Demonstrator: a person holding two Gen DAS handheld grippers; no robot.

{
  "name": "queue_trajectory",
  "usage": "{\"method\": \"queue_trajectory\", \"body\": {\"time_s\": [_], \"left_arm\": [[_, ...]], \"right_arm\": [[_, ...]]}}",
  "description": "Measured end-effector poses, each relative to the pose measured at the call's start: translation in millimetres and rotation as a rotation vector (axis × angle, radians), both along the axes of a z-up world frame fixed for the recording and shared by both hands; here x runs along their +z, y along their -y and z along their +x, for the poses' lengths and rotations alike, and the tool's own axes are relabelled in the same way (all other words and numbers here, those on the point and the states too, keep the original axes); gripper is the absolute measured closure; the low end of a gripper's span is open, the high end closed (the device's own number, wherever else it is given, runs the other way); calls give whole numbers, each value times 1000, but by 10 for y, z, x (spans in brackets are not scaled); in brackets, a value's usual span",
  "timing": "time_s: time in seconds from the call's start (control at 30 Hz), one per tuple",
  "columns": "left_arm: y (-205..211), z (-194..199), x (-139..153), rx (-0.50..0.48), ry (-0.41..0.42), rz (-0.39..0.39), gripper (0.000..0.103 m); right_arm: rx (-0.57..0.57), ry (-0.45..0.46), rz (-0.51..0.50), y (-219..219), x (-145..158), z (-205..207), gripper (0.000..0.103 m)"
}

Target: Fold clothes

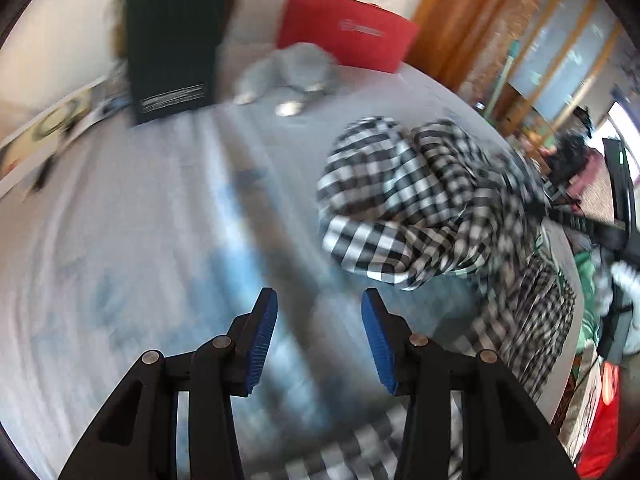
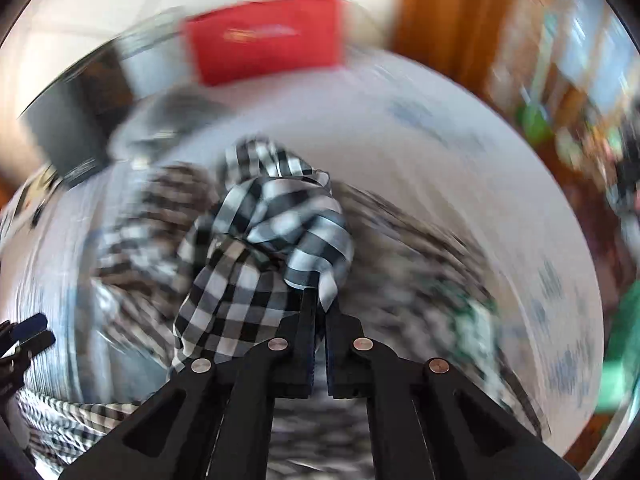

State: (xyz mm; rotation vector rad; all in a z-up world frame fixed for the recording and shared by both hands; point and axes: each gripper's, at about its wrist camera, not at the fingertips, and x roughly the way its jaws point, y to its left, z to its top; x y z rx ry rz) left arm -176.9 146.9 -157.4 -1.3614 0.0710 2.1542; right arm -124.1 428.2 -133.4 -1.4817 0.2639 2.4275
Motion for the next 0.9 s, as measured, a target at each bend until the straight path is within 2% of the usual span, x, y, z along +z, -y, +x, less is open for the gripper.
{"method": "queue_trajectory", "body": {"time_s": [0.17, 0.23, 0.33, 0.43, 0.47, 0.5, 0.53, 0.57, 0.6, 0.63, 0.77, 0.9], "left_arm": [[-497, -401, -84, -21, -17, -11, 57], [-652, -568, -133, -24, -12, -12, 48], [-833, -772, -251, -19, -17, -48, 48], [-962, -928, -458, -11, 61, -61, 47], [-1000, -897, -400, -18, 20, -44, 47], [-1039, -865, -362, -33, 27, -54, 67], [-1073, -832, -319, -45, 31, -65, 101], [-1037, -782, -220, -18, -10, -89, 101], [-994, -734, -118, 9, -50, -110, 102], [-876, -699, 9, 46, -76, -94, 102], [39, -537, 598, 318, -170, -65, 102], [1162, -199, 1065, 586, -265, -141, 101]], "right_arm": [[-47, 59, -85, -404, -423, 302, 100], [-40, 56, -106, -428, -516, 322, 99], [-34, 54, -125, -444, -572, 300, 98], [-24, 51, -137, -469, -616, 296, 97], [-17, 51, -138, -478, -624, 295, 96], [-13, 42, -141, -486, -605, 293, 93], [-9, 34, -144, -494, -585, 290, 81], [-8, 7, -145, -518, -530, 315, 54], [-10, -15, -147, -503, -455, 300, 39], [-13, -48, -151, -520, -377, 341, 22], [-7, -182, -156, -612, -54, 523, 20], [-9, -170, -143, -626, -33, 592, 20]]}}
